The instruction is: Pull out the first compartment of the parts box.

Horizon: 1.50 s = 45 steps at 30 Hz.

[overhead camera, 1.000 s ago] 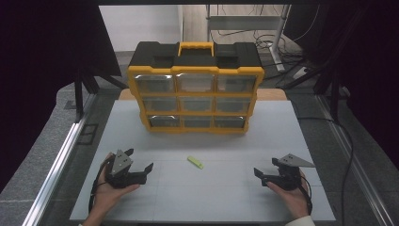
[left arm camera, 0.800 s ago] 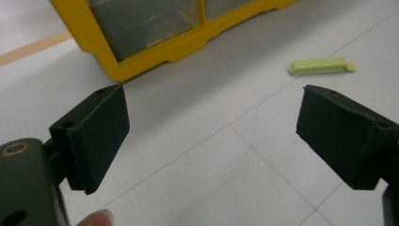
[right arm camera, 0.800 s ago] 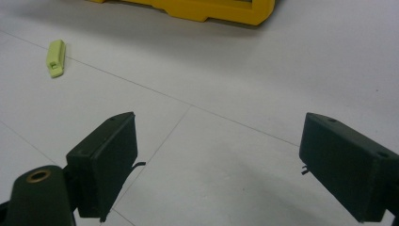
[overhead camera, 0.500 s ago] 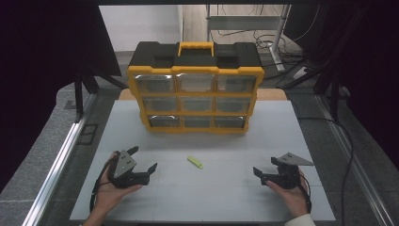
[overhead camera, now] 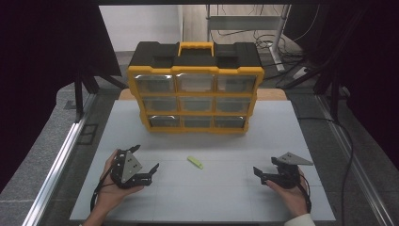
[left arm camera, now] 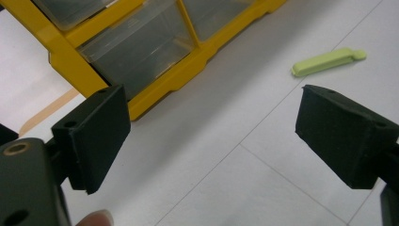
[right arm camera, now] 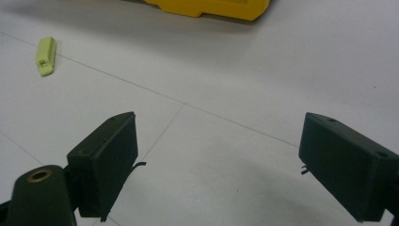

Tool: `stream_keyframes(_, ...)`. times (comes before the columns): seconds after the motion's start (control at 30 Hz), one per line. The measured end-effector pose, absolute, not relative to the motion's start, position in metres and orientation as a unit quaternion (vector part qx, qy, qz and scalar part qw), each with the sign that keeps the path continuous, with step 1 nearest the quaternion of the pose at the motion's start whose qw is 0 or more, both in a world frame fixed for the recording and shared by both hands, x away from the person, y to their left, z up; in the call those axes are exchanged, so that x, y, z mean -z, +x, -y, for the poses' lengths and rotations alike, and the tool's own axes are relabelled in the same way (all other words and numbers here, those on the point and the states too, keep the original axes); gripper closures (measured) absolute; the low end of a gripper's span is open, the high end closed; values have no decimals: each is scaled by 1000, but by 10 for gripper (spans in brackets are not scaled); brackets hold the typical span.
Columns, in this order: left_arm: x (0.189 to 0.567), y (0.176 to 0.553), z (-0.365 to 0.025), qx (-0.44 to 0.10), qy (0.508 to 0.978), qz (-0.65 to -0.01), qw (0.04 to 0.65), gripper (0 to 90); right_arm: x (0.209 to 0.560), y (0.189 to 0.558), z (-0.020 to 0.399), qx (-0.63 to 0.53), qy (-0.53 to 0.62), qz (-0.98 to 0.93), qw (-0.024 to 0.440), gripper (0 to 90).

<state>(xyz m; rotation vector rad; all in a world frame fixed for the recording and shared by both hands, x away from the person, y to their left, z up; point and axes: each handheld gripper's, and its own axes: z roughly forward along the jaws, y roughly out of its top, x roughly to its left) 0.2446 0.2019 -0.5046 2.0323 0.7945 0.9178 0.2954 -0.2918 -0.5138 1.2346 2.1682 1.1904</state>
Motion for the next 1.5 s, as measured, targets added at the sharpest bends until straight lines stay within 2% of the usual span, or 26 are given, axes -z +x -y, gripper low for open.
stream_keyframes(0.8, 501, 242, -182, -430, 809, -236, 326, 117, 514, 296, 293, -418, 440, -771, 192, 124)
stream_keyframes(1.5, 493, 246, -172, -469, 809, -194, 297, 117, 515, 297, 294, -415, 441, -772, 195, 125)
